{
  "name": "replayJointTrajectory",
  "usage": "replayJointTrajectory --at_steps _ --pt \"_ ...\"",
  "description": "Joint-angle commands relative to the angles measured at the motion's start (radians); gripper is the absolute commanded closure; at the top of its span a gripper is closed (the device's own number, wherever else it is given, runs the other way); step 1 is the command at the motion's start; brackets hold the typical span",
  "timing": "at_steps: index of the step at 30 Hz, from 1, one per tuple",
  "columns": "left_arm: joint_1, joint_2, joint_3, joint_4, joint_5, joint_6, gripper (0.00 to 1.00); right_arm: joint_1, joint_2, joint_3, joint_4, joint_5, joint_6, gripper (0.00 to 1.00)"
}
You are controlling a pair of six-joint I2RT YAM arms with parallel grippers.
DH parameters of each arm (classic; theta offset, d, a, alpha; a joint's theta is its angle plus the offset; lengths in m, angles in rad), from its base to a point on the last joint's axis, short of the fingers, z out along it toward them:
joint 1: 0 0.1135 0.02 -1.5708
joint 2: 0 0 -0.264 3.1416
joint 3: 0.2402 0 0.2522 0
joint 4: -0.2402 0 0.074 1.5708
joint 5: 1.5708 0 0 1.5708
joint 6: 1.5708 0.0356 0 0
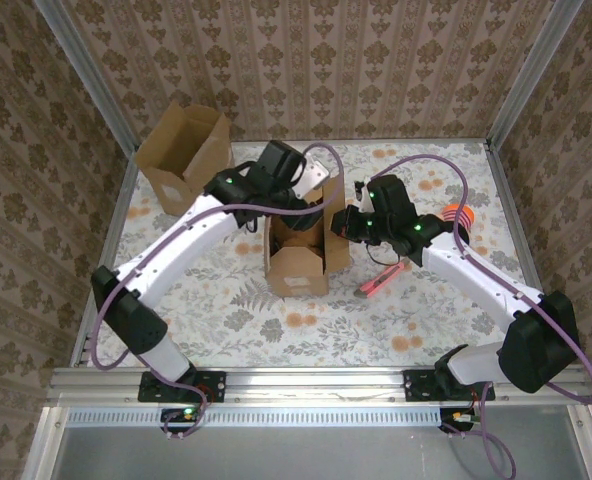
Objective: Unpack the express box
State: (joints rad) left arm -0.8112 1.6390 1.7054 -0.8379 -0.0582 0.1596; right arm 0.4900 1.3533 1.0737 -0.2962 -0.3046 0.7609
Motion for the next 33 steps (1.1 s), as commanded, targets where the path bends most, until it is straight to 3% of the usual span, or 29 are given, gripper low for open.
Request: replayJointTrajectory --at_steps 1,12,20,29,33 --pt "-0.029 0.015 -0.054 0.010 -0.161 0.106 0.28 -0.006 -0.020 0.017 0.017 -0.027 -0.022 1.00" --pt "-0.085 0.054 -0.210 0.213 -0.448 0.223 0.23 -0.010 -0.010 0.012 0.026 -0.037 -0.023 1.00" --pt "-0.074 0.078 -0.293 0.371 -0.576 0.309 0.28 -0.011 -0.012 0.005 0.032 -0.042 -0.019 1.00" --pt "-0.039 0.099 -0.281 0.386 -0.565 0.334 0.49 -0.011 -0.020 -0.003 0.031 -0.042 -0.023 1.00" --pt "-0.033 0.098 -0.255 0.355 -0.546 0.337 0.72 -0.013 -0.020 -0.006 0.026 -0.042 -0.029 1.00"
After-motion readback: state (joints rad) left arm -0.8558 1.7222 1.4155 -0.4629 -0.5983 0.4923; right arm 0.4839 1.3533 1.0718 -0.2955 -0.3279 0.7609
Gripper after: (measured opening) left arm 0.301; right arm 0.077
